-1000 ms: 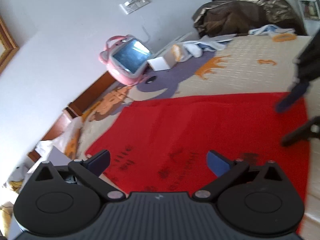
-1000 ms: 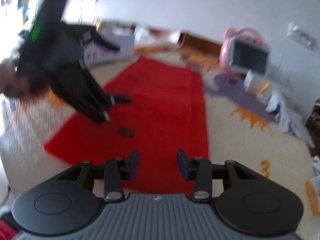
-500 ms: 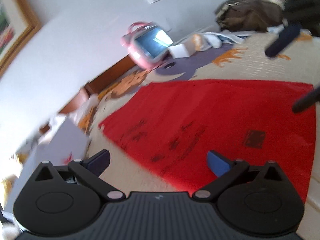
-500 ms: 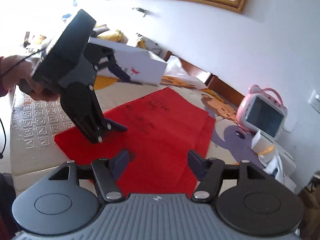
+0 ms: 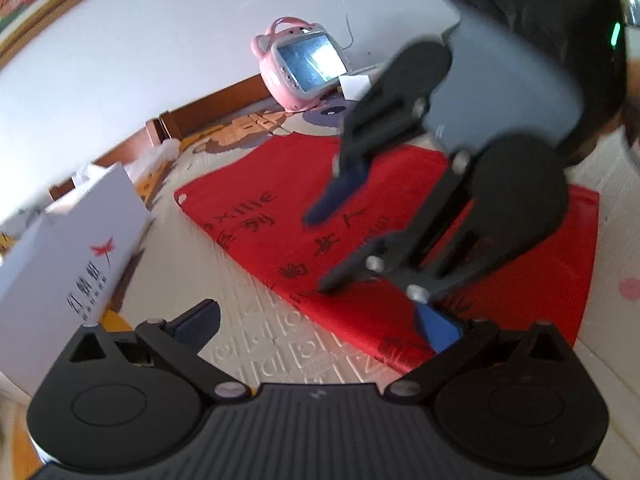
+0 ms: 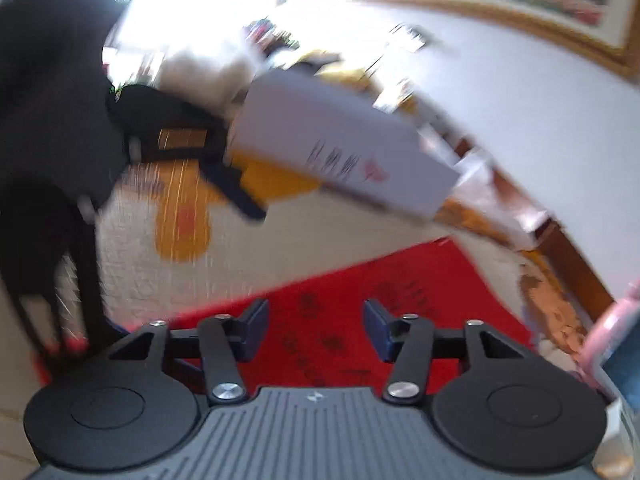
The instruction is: Fold shopping bag
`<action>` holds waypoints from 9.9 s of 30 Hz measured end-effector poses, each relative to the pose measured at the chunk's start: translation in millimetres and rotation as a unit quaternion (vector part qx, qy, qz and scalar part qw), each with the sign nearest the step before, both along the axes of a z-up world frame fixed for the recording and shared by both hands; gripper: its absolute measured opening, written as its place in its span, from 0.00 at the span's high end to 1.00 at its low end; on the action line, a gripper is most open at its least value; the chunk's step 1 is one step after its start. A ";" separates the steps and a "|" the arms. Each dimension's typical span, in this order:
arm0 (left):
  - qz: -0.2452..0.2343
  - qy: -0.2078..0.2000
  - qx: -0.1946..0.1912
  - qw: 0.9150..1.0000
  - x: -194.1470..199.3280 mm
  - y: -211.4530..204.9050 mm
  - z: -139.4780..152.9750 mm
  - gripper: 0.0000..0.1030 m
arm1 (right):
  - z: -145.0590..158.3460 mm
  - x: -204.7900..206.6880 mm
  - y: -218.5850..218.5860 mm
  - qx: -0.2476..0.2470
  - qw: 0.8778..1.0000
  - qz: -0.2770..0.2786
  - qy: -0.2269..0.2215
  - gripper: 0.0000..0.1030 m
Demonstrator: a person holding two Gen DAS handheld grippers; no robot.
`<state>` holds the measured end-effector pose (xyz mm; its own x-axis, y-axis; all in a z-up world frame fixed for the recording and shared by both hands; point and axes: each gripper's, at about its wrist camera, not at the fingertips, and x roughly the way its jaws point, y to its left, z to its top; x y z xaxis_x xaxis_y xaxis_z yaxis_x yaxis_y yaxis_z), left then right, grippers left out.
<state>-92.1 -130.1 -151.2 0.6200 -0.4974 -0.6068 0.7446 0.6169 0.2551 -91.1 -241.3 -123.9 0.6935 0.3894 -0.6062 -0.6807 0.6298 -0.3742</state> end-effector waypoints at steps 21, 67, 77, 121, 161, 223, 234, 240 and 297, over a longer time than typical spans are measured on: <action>0.112 0.017 -0.015 0.993 -29.6 -18.6 29.3 0.00 | 21.0 -156.4 -88.7 -0.032 0.980 0.019 -0.195 0.16; 0.140 0.091 -0.061 0.984 -21.8 -12.1 -1.6 0.00 | -17.9 -173.3 -96.1 -0.438 0.877 0.096 -0.173 0.20; 0.118 0.077 -0.030 0.990 -19.9 -17.2 2.5 0.00 | 3.0 -169.9 -93.8 -0.371 0.903 0.160 -0.146 0.22; 0.102 0.071 -0.022 0.992 -16.5 -15.5 3.8 0.00 | -12.2 -140.9 -15.2 -0.381 0.904 0.132 -0.142 0.87; -0.120 -0.255 0.040 0.959 -113.5 27.2 7.2 0.00 | 10.3 -99.1 -59.0 -0.060 0.997 -0.018 0.041 0.92; -0.342 0.022 0.078 0.936 -35.4 16.4 17.4 0.03 | 52.8 -29.2 -91.9 0.249 0.902 -0.142 0.322 0.85; -0.374 0.108 0.060 0.919 -15.2 19.3 13.3 0.02 | 45.3 -19.6 -97.0 0.268 0.887 -0.192 0.322 0.84; -0.372 0.139 0.043 0.917 -5.5 21.8 8.7 0.01 | 39.9 -8.9 -100.4 0.265 0.884 -0.207 0.325 0.79; -0.369 0.259 -0.026 0.892 49.8 40.1 12.2 0.01 | 33.2 -7.4 -50.0 0.141 0.932 -0.156 0.295 0.93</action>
<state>-42.2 -90.0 -139.0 -0.2442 -0.6902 -0.6812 0.9628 -0.0891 -0.2550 -98.4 -291.3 -90.7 0.3780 0.4250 -0.8225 -0.4822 0.8488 0.2170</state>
